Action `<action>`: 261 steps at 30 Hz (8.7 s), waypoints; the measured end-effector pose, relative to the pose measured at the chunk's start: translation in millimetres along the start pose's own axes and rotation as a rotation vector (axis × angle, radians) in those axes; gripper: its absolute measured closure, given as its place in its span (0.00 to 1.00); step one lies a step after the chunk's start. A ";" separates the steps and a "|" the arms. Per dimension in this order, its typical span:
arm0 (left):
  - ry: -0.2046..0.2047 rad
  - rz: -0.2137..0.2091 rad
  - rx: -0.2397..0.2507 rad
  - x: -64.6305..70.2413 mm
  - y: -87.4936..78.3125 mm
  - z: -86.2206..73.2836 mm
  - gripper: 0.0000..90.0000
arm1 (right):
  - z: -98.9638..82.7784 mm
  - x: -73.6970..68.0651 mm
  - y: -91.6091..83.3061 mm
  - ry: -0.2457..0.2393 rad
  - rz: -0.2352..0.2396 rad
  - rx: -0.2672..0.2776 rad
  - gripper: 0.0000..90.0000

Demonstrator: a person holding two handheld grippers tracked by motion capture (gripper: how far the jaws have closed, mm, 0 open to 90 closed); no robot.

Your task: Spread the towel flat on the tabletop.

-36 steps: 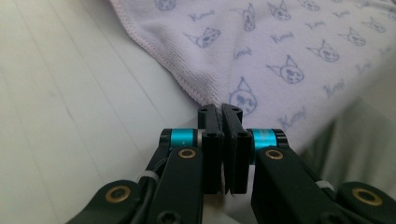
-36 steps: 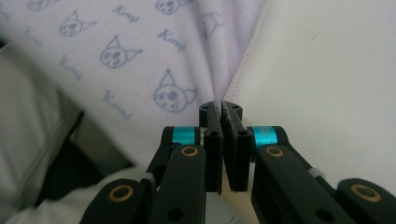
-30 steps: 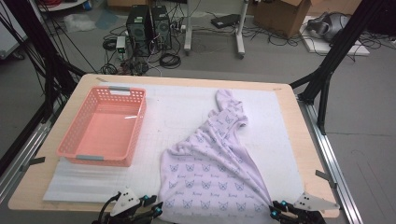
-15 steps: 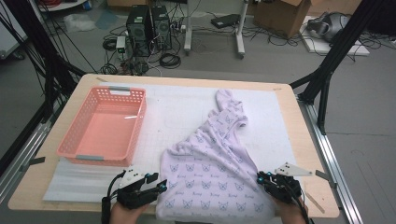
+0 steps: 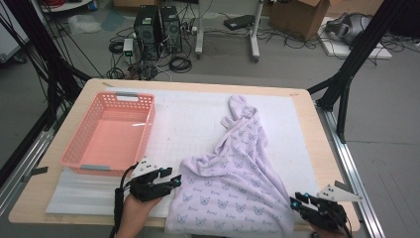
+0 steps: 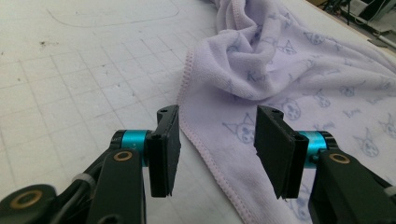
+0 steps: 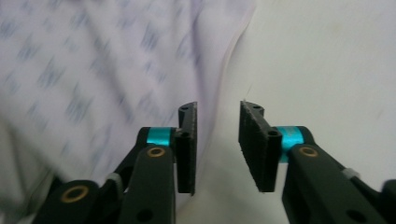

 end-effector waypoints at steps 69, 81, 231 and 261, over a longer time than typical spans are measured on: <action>-0.040 0.348 -0.022 -77.4 81.8 73.2 0.93 | 30.3 26.7 35.0 -0.027 -0.077 0.003 0.71; -0.040 0.074 -0.009 -39.6 66.8 57.9 0.56 | 46.3 24.5 72.2 0.012 -0.024 -0.005 0.65; 0.027 0.019 0.031 26.7 -32.7 -22.6 0.53 | 3.9 -0.3 21.0 0.007 -0.075 0.015 0.66; 0.062 -0.035 -0.021 3.3 80.2 54.4 0.55 | 42.6 42.3 55.1 -0.024 -0.094 0.028 0.69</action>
Point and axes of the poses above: each handheld gripper's, and its own axes: y roughly forward along the jaws, z roughly out of its top, x roughly to its right, the point moved 9 cm from there along y, roughly forward along the jaws, and after that the axes turned 1 degree about z, right-handed, at the moved point
